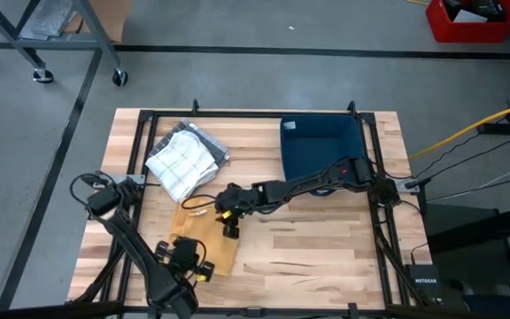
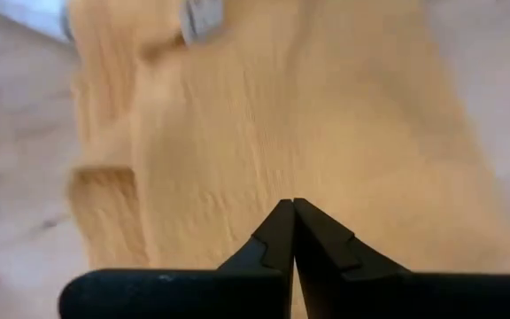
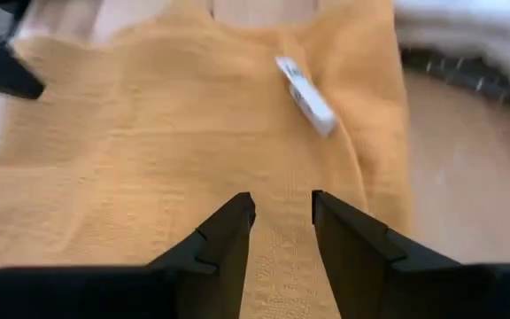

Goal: Fold towel
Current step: Fold the yellow towel

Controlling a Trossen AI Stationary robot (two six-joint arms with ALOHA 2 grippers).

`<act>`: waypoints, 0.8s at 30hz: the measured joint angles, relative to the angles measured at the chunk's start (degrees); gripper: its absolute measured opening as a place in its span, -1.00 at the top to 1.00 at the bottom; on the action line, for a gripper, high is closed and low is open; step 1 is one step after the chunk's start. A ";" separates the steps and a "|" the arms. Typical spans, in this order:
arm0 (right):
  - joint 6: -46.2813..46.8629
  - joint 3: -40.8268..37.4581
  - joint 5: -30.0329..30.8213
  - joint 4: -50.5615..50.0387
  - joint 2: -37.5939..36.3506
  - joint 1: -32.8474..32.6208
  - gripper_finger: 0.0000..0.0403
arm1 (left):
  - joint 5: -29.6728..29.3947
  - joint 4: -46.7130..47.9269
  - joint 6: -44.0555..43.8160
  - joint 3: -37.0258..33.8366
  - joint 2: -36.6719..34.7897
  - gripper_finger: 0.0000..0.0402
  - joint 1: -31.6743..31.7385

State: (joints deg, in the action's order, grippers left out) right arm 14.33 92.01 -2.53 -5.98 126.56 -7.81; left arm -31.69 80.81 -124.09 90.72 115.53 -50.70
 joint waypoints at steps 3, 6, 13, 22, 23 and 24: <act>-2.70 0.02 0.86 -0.13 -1.83 0.00 0.34 | -0.45 3.63 0.00 1.09 -2.00 0.99 0.04; -6.73 0.02 2.05 -0.17 -4.00 0.00 0.34 | -0.69 5.46 0.00 1.26 -3.89 0.99 0.00; -20.60 0.13 2.48 -0.67 -6.54 -0.02 0.34 | -1.58 6.43 3.85 1.41 -8.52 0.99 -0.04; -20.44 0.15 3.52 -9.11 -6.56 0.48 0.34 | -1.33 -0.46 19.81 1.41 -8.77 0.98 0.52; -20.72 0.13 3.44 -9.67 -6.56 0.48 0.33 | -1.15 -1.94 21.07 1.41 -8.77 0.98 0.71; -21.07 0.14 3.36 -10.06 -6.56 0.46 0.32 | -0.78 -3.60 22.22 1.41 -8.77 0.98 0.93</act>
State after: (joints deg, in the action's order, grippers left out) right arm -6.73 92.15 0.83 -16.04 120.01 -7.35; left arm -32.47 77.20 -101.87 92.14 106.76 -49.77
